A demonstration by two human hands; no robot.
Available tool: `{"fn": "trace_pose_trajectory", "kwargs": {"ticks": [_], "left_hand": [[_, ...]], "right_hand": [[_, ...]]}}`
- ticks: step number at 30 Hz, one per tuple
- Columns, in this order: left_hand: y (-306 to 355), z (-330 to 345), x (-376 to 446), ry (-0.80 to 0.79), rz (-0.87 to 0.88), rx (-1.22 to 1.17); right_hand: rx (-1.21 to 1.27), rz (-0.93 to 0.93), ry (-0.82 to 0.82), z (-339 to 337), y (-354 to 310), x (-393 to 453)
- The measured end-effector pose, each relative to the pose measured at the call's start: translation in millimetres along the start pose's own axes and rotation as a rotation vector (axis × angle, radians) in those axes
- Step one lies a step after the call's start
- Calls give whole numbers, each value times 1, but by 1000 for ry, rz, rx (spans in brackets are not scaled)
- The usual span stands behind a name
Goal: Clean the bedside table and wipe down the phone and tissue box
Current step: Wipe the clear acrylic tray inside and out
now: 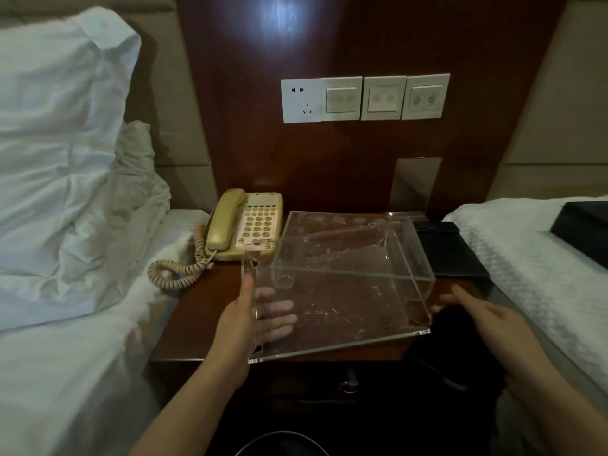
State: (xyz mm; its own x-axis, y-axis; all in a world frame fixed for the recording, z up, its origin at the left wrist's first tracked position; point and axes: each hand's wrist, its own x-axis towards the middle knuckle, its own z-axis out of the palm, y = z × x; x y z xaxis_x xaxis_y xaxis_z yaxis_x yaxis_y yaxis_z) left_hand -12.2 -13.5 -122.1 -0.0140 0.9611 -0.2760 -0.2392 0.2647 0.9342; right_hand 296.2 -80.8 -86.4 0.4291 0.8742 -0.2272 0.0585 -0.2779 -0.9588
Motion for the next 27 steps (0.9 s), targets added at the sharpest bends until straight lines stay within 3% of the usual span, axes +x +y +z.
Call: {"fn": "trace_pose_trajectory", "kwargs": {"ticks": [3, 18, 22, 24, 27], "left_hand": [[1, -5, -1, -10, -7, 13], [18, 14, 38, -24, 13, 34], [17, 16, 27, -5, 20, 43], [12, 16, 16, 3, 33, 48], [1, 16, 1, 0, 49, 43]], "right_hand": [[31, 86, -45, 12, -6, 11], [2, 27, -35, 40, -21, 61], [-203, -243, 162, 27, -24, 48], [-179, -411, 262, 17, -31, 31], [-101, -636, 254, 18, -44, 3]]}}
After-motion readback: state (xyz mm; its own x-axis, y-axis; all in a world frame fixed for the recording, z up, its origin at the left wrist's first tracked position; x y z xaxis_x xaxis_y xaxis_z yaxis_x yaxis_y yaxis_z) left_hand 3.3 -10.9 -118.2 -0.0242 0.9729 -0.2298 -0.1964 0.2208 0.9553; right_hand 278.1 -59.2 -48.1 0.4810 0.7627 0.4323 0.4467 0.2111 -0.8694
